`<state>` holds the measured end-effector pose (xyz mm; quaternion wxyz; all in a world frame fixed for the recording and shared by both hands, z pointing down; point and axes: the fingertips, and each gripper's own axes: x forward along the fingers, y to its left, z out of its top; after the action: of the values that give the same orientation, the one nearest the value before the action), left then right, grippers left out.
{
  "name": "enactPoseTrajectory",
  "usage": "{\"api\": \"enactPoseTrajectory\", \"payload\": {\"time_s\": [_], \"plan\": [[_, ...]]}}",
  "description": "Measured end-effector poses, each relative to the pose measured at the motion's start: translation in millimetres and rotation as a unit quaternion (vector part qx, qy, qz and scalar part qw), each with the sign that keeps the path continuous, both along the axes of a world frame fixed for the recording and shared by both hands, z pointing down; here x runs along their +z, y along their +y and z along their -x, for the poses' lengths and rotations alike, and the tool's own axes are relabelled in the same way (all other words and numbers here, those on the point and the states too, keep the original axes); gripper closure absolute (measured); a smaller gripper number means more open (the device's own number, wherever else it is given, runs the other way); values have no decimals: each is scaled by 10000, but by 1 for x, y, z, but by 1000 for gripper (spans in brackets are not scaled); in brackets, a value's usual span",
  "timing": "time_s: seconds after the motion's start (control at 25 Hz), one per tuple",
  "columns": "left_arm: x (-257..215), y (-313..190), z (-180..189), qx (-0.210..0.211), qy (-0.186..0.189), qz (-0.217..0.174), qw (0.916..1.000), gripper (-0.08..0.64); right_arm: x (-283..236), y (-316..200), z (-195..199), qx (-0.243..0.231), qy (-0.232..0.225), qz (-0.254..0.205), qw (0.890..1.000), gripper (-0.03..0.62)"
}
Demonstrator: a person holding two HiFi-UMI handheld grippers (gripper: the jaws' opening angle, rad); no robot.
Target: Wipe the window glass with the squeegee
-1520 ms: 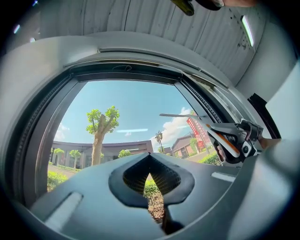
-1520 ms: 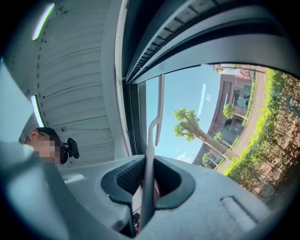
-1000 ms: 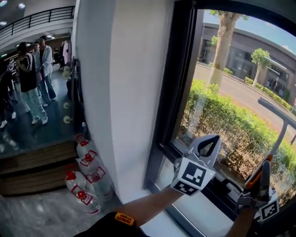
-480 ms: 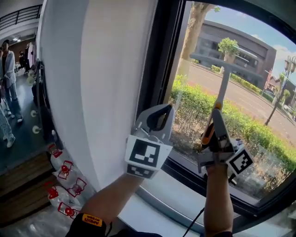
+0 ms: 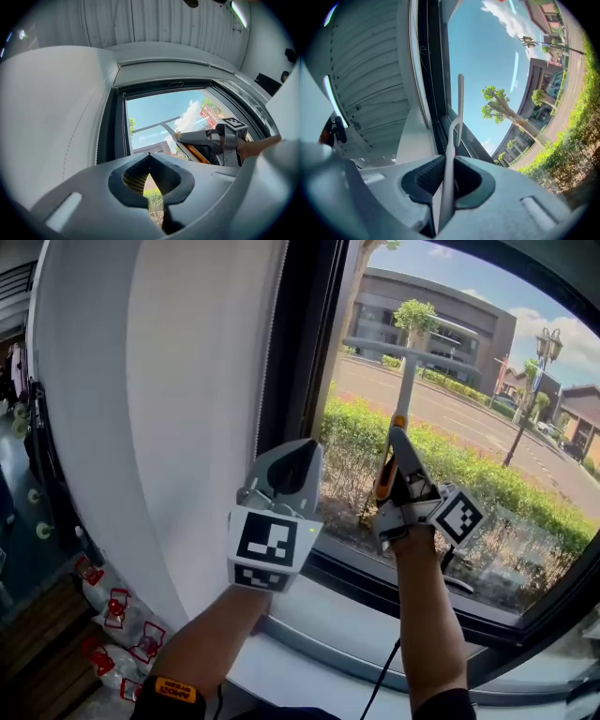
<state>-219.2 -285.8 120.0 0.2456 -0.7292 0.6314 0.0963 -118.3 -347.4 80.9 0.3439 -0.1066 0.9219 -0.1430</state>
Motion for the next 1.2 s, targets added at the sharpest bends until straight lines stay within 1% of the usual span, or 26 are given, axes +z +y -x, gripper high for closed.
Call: {"api": "enactPoseTrajectory", "payload": {"time_s": [0.12, 0.24, 0.52, 0.68, 0.8, 1.0, 1.2], "plan": [[8, -4, 0, 82, 26, 52, 9999, 549, 11, -1, 2, 39, 8, 127, 9999, 545], [26, -8, -1, 160, 63, 147, 9997, 549, 35, 1, 4, 84, 12, 280, 9996, 545], [92, -27, -5, 348, 200, 643, 9971, 551, 123, 8, 7, 213, 115, 806, 9965, 545], [127, -35, -6, 320, 206, 932, 9949, 549, 175, 13, 6, 271, 110, 1174, 9926, 545], [150, -41, -8, 447, 298, 1078, 9927, 549, 207, 15, 5, 267, 111, 1411, 9896, 543], [171, -47, -11, 498, 336, 1230, 9906, 549, 228, 16, 4, 284, 129, 1543, 9875, 543], [178, -48, -9, 515, 358, 1286, 9897, 549, 230, 16, 7, 277, 162, 1560, 9872, 543]]}}
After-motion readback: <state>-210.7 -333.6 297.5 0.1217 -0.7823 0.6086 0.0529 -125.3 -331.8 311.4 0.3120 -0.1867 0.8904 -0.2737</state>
